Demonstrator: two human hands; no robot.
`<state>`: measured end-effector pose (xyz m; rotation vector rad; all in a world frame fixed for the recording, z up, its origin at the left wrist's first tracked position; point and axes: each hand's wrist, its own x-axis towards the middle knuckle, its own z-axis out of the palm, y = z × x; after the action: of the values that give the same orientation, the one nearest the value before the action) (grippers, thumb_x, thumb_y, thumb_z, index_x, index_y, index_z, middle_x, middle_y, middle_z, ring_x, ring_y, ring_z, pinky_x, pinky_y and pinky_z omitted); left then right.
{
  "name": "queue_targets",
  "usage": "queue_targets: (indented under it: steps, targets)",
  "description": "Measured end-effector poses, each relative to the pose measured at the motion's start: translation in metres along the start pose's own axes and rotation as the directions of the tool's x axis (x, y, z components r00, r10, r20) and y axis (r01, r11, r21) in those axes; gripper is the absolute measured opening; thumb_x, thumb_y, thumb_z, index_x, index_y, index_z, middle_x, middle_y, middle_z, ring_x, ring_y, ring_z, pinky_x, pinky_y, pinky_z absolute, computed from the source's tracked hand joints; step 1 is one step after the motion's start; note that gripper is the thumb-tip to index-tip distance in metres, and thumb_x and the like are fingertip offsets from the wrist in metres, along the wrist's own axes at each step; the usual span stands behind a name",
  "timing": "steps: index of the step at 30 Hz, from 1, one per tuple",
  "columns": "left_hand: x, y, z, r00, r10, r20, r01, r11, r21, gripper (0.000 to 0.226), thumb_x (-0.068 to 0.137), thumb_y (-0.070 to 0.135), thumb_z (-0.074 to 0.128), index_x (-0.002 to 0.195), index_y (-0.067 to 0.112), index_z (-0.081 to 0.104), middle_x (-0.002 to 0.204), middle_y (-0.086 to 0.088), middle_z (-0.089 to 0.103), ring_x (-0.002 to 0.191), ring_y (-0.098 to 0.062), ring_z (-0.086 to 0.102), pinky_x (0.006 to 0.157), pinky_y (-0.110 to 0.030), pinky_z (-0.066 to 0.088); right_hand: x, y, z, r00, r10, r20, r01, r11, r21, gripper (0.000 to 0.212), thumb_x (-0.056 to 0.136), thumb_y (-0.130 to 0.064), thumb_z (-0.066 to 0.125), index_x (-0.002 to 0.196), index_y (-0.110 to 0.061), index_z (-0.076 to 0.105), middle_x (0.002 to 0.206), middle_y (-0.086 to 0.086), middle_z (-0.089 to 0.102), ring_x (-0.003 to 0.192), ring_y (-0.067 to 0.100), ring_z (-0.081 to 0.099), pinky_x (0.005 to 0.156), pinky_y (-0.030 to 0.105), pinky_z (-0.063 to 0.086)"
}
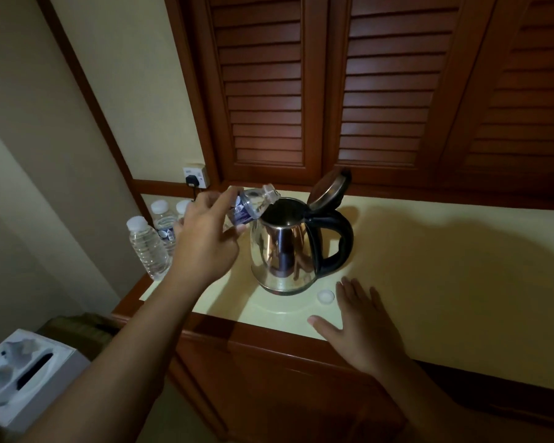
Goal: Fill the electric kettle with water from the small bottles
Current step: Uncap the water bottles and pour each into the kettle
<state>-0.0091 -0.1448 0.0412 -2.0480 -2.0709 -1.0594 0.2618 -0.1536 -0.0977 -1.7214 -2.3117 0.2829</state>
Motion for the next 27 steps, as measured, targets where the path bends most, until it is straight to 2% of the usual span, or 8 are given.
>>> queue_targets:
  steps: [4, 7, 10, 17, 27]
  targets:
    - [0.025, 0.008, -0.008, 0.996, 0.088, 0.006, -0.087, 0.971, 0.225, 0.07, 0.095, 0.017, 0.069, 0.156, 0.037, 0.039, 0.152, -0.006, 0.044, 0.141, -0.029, 0.037, 0.112, -0.065, 0.033, -0.001, 0.0, -0.001, 1.0, 0.0, -0.014, 0.001, 1.0, 0.024, 0.102, 0.087, -0.085, 0.023, 0.161, -0.017, 0.009, 0.17, 0.0, 0.002, 0.155, 0.014, -0.005, 0.126, 0.04, -0.007]
    - [0.038, 0.01, -0.011, 0.982, 0.185, 0.035, -0.183, 0.891, 0.415, 0.078, 0.089, 0.013, 0.074, 0.155, 0.036, 0.039, 0.151, -0.007, 0.044, 0.142, -0.031, 0.037, 0.109, -0.069, 0.032, -0.001, 0.001, -0.001, 1.0, 0.0, -0.015, 0.0, 1.0, 0.02, 0.101, 0.087, -0.085, 0.022, 0.161, -0.018, 0.009, 0.17, -0.001, 0.001, 0.155, 0.013, -0.006, 0.126, 0.039, -0.007]
    - [0.047, 0.008, -0.012, 0.968, 0.232, 0.095, -0.247, 0.813, 0.528, 0.087, 0.081, 0.009, 0.076, 0.155, 0.034, 0.039, 0.153, -0.01, 0.044, 0.146, -0.035, 0.035, 0.111, -0.072, 0.03, -0.001, 0.001, -0.003, 1.0, 0.001, -0.01, 0.0, 1.0, 0.018, 0.099, 0.088, -0.083, 0.023, 0.161, -0.018, 0.008, 0.17, -0.002, 0.0, 0.155, 0.013, -0.007, 0.126, 0.039, -0.008]
    - [0.055, -0.001, -0.009, 0.926, 0.342, 0.162, -0.362, 0.677, 0.64, 0.092, 0.069, 0.003, 0.08, 0.15, 0.03, 0.047, 0.149, -0.011, 0.052, 0.144, -0.038, 0.04, 0.112, -0.077, 0.026, 0.0, 0.003, 0.0, 1.0, -0.002, -0.022, 0.002, 1.0, 0.003, 0.098, 0.088, -0.084, 0.022, 0.161, -0.019, 0.014, 0.17, -0.002, 0.004, 0.156, 0.013, -0.005, 0.126, 0.041, -0.005]
    - [0.059, -0.002, -0.008, 0.9, 0.395, 0.183, -0.406, 0.61, 0.681, 0.095, 0.066, 0.004, 0.083, 0.15, 0.029, 0.046, 0.152, -0.014, 0.048, 0.147, -0.044, 0.036, 0.114, -0.08, 0.019, 0.001, 0.003, 0.003, 0.999, -0.004, -0.038, 0.004, 1.0, -0.01, 0.098, 0.087, -0.084, 0.022, 0.161, -0.019, 0.016, 0.17, -0.001, 0.007, 0.156, 0.014, -0.002, 0.127, 0.042, -0.003]
